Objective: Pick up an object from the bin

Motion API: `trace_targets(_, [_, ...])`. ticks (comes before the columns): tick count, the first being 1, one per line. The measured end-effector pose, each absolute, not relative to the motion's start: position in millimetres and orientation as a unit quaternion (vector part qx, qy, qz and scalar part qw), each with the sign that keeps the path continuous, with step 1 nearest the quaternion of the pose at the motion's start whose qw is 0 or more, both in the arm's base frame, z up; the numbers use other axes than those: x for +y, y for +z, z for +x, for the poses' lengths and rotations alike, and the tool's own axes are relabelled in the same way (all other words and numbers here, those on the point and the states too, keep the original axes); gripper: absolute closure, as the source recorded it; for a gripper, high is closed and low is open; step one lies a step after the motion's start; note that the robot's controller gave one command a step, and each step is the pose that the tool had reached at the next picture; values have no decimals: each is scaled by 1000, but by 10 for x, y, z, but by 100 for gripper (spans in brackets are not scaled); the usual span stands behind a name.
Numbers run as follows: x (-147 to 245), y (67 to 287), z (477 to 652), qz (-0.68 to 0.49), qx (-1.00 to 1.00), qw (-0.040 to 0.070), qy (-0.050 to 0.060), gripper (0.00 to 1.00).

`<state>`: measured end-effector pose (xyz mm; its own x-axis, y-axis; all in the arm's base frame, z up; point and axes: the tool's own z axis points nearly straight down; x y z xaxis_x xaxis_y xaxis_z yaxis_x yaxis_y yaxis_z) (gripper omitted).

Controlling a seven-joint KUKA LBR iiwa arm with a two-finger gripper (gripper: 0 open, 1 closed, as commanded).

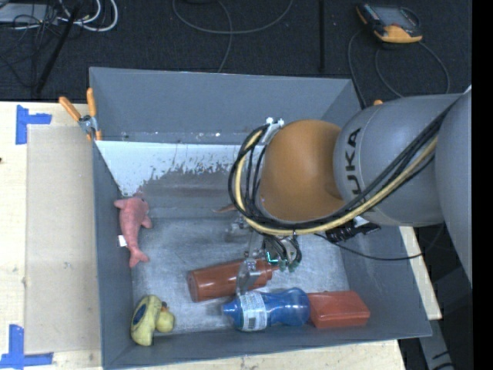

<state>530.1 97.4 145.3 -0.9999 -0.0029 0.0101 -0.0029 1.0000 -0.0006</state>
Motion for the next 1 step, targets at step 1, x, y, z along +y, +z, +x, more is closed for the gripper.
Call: trace_targets(1, [969,1495,5320,0,-1000,1,0,0])
